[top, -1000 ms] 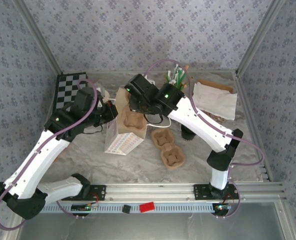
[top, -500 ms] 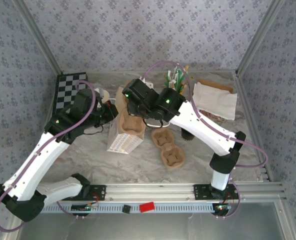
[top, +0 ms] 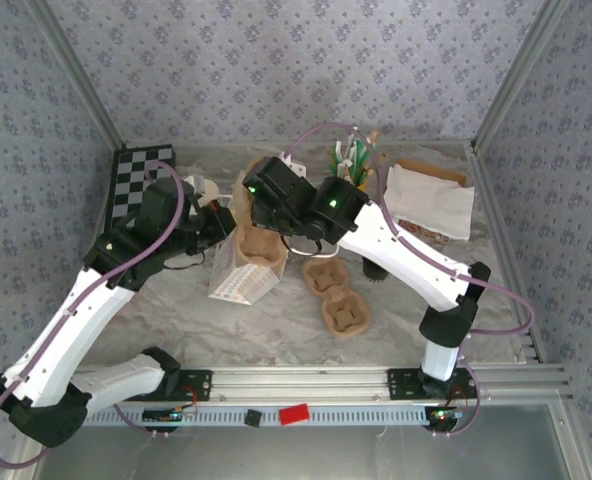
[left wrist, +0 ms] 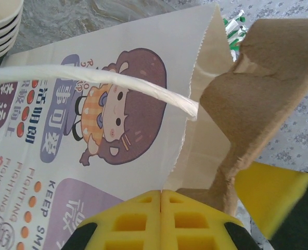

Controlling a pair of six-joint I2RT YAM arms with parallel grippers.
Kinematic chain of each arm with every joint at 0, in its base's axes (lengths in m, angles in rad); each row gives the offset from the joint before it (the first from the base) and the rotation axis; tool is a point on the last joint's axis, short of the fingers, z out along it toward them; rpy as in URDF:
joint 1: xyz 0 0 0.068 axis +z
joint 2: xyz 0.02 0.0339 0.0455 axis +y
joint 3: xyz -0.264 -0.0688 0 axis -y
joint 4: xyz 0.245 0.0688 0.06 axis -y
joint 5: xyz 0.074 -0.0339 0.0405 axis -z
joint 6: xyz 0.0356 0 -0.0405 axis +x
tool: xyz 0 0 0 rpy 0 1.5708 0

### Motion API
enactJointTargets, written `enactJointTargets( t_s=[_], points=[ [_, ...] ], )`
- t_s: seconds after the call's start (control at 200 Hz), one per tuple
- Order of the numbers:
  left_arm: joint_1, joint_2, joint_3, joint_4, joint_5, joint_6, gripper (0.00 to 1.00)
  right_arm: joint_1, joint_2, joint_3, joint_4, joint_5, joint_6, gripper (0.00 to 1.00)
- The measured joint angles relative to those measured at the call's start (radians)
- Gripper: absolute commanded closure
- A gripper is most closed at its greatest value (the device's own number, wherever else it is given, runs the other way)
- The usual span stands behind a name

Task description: Pack the takeout coffee

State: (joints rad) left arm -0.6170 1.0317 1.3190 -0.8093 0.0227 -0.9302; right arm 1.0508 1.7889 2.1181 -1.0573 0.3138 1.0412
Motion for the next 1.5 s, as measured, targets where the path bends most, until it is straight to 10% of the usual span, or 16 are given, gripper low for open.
enactJointTargets(
  t_s=[1.504],
  points=[
    [0.029,-0.003,-0.009,-0.002,0.014,0.005,1.0,-0.045,-0.079,-0.081,0.063,0.118,-0.051,0.77]
  ],
)
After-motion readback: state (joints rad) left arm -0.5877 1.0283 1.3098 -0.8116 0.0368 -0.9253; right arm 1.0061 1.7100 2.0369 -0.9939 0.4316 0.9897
